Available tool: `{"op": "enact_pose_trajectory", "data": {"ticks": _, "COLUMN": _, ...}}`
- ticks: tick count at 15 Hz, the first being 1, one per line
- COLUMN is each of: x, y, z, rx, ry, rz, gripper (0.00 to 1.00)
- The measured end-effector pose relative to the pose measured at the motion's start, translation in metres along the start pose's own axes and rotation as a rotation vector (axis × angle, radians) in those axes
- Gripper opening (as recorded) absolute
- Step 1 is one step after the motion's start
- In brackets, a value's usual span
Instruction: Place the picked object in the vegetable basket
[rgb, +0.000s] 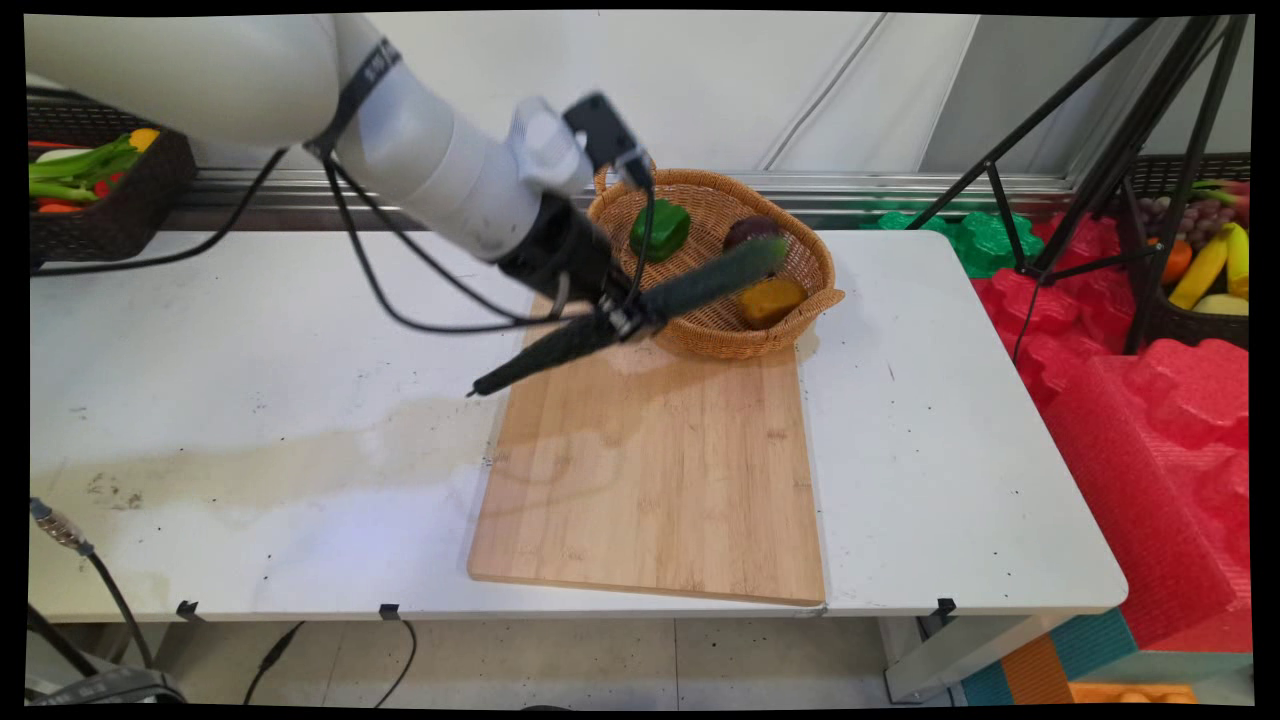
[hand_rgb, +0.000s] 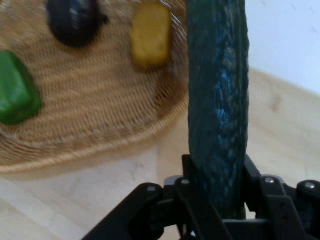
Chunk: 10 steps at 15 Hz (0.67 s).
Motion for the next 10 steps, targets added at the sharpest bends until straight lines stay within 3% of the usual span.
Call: {"op": "enact_pose_trajectory", "data": {"ticks": 10, "x": 0.051, "y": -0.041, "z": 0.012, "rx": 0.176, "ry": 0.098, "rz": -0.267, "gripper": 0.00}}
